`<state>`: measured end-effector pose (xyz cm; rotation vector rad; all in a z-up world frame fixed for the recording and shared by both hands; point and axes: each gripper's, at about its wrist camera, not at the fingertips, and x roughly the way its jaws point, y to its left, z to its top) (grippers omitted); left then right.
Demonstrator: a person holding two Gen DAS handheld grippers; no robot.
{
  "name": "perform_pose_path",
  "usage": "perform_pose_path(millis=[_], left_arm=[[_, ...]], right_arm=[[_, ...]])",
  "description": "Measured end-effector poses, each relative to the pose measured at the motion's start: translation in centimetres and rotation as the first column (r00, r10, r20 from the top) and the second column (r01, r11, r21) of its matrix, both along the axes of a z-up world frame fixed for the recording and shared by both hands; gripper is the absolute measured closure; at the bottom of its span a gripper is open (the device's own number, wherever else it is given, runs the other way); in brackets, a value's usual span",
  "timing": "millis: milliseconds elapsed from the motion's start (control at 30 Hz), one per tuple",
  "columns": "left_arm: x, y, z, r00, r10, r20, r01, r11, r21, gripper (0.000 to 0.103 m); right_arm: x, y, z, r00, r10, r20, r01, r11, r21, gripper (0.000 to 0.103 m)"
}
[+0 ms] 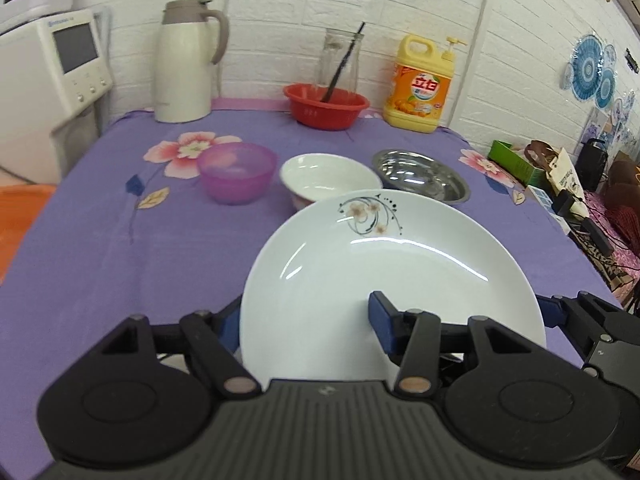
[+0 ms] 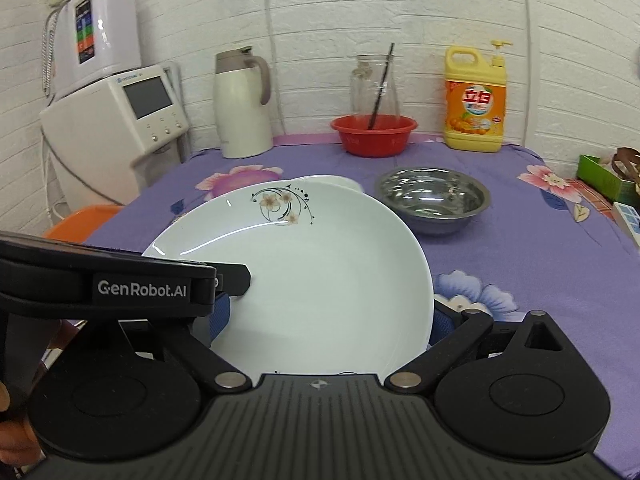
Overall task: Organize plates and bowls
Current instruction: 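Carry the floral plate onto the plate stack and open the left tool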
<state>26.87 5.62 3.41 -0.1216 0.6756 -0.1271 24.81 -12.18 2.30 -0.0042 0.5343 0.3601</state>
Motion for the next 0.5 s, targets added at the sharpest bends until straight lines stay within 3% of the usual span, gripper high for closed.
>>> perform_pose_path(millis=[233, 300, 400, 500], left_arm=[[-6.2, 6.3, -2.6, 0.991, 0.132, -0.039, -0.132, 0.991, -0.008, 0.053], [-6.9, 7.3, -3.2, 0.99, 0.14, -0.03, -0.14, 0.99, -0.019, 0.053], [-7.5, 7.0, -3.6, 0.99, 0.142, -0.002, -0.142, 0.99, 0.029, 0.051], [-7.1, 8.0, -4.7, 0.989, 0.144, -0.016, -0.145, 0.989, -0.028, 0.046]], right_arm=[[-3.7, 6.5, -1.3, 0.985, 0.162, -0.061, -0.164, 0.986, -0.024, 0.0], [-4.5, 7.7, -1.8, 0.98, 0.187, -0.069, -0.19, 0.981, -0.039, 0.0], [-5.0, 8.6, -2.2, 0.978, 0.199, -0.065, -0.203, 0.977, -0.064, 0.0], [-5.0, 9.1, -2.6, 0.977, 0.2, -0.07, -0.205, 0.976, -0.075, 0.0]])
